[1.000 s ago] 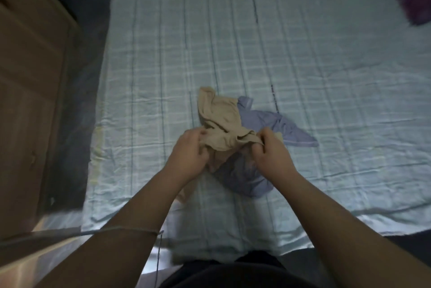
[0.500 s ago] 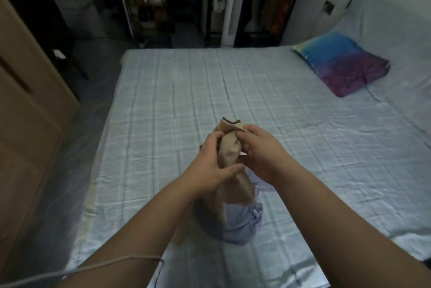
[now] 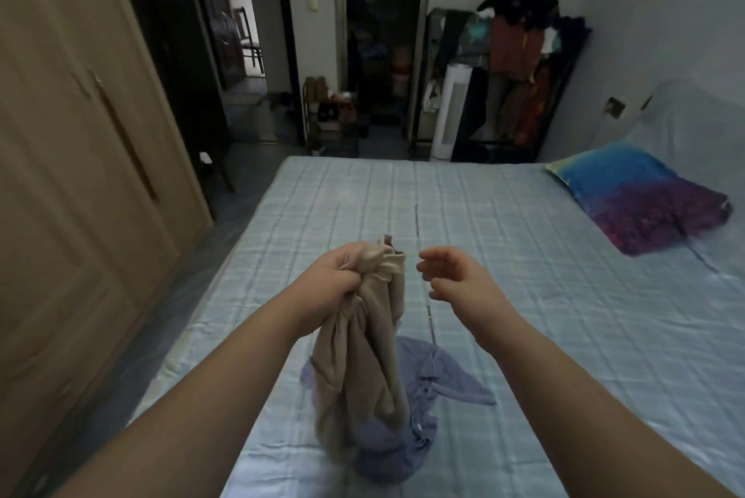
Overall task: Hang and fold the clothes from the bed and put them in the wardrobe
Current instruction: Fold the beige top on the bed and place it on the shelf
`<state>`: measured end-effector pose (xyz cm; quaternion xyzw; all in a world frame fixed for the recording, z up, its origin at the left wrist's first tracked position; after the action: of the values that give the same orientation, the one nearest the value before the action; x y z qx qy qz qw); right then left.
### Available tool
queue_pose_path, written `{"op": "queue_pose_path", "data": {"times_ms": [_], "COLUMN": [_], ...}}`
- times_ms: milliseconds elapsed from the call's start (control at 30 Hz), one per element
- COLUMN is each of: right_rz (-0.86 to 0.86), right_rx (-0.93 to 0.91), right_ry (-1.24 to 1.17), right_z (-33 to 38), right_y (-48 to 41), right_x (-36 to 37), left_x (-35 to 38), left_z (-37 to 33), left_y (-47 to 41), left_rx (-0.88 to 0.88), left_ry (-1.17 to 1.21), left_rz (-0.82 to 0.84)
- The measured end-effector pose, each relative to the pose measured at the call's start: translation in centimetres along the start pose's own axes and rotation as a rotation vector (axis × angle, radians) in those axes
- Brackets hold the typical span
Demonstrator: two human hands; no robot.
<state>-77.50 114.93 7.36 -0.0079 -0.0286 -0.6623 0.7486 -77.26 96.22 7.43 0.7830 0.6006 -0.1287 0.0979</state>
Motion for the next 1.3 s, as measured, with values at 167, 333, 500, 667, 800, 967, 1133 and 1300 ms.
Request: {"op": "queue_pose_path", "data": {"times_ms": [167,333,500,667,800,967,1133,1300], "right_rz": [0.353,0.516,0.378,0.202,0.12,0.013,-0.145,-0.209], "right_rx": [0.014,0.086,-0.08,-0.217,-0.31,-0.331,-0.441,-0.454], "right_ry": [0.059,-0.004,0.069,0.099,0.251,0.391,0.514,0.602], "right_z": [-0.8,-0.6,2.5,8.0,11.0,12.6,15.1,16.3], "right_y": [2.7,4.8,5.4,6.2,7.6,11.0,14.9,17.7], "right_x": [0.1,0.6,-1.6,-6.2,-8.3,-7.8,-6.6,-7.0], "left_x": [2.4,3.1,1.5,0.0,-0.5,-1.8,-4.1,-4.4], "left_z": [-3.7,-7.0,-8.8,-9.6,-9.9,-10.5,-10.5,-11.2], "left_y": [1.3,3.6,5.1,6.8,8.8,12.0,13.8,14.5], "left_rx": [-0.004,0.008,-0.024,-0.045,-0.07,-0.052,-0.031,0.04], "left_ry": [0.052,-0.01,-0.175,-0.594,-0.832,-0.894,-1.137,-1.161], "left_rz": [0.032,0.064,0.015,0.055,0.014,0.018,-0.007,-0.24]}}
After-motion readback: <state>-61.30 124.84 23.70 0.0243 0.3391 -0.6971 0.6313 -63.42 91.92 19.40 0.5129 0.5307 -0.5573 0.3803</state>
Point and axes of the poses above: each hand's wrist, its own y-axis away from the middle knuckle, its own x-axis out of the palm, z = x × y, the point moved 9 cm from there along -y, towards the middle knuckle, and after that the axes turned 14 degrees about -y, right-handed, at the moved point
